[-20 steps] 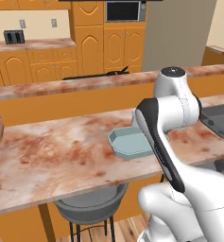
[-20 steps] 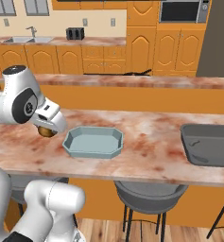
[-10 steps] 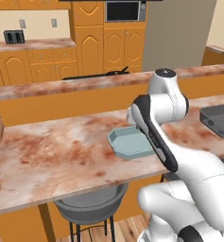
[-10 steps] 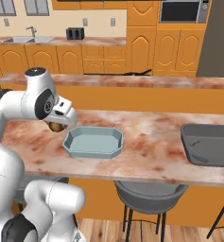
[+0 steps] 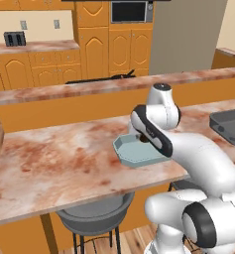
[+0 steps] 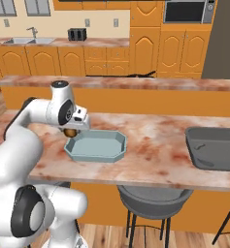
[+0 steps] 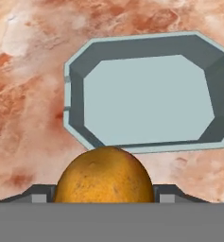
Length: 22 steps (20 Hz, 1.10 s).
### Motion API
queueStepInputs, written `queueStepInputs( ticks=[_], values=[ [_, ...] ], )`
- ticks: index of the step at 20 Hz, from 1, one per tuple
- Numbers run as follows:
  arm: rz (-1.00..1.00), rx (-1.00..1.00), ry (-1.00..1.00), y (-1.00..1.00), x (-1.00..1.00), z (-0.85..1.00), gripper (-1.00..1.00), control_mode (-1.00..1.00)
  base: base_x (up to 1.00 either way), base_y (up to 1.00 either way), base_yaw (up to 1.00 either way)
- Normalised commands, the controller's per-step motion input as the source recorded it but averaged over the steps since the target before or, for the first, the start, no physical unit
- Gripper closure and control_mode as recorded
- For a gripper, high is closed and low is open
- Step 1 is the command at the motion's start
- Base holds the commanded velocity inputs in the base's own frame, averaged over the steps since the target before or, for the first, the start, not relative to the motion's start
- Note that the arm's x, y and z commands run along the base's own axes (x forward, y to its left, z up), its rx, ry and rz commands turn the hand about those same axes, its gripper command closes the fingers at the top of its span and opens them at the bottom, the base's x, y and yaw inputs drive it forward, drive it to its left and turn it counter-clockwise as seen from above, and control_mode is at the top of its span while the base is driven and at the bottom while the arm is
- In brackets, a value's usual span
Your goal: Place the cold items (mango and squash) from the fridge in one tupperware on the dining counter. Place the warm items (kebab skewer and hot dog) in the stove area in another tupperware.
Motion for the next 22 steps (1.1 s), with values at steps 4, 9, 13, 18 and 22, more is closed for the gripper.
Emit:
queueStepInputs(
  ticks=[4,9,13,18,22],
  values=[
    [0.00,0.00,-0.07,0.03,0.54,-0.43,1.00,-1.00,0.00,0.00,0.00],
    [0.00,-0.07,-0.02,0.00,0.09,-0.63,1.00,-1.00,0.00,0.00,0.00],
    [0.00,-0.05,-0.03,0.00,0.28,-0.38,1.00,-1.00,0.00,0.00,0.00],
    [0.00,0.00,-0.01,0.00,0.37,-0.21,1.00,-1.00,0.00,0.00,0.00],
    [0.00,0.00,0.00,-0.01,0.20,-0.26,1.00,-1.00,0.00,0.00,0.00]
  ],
)
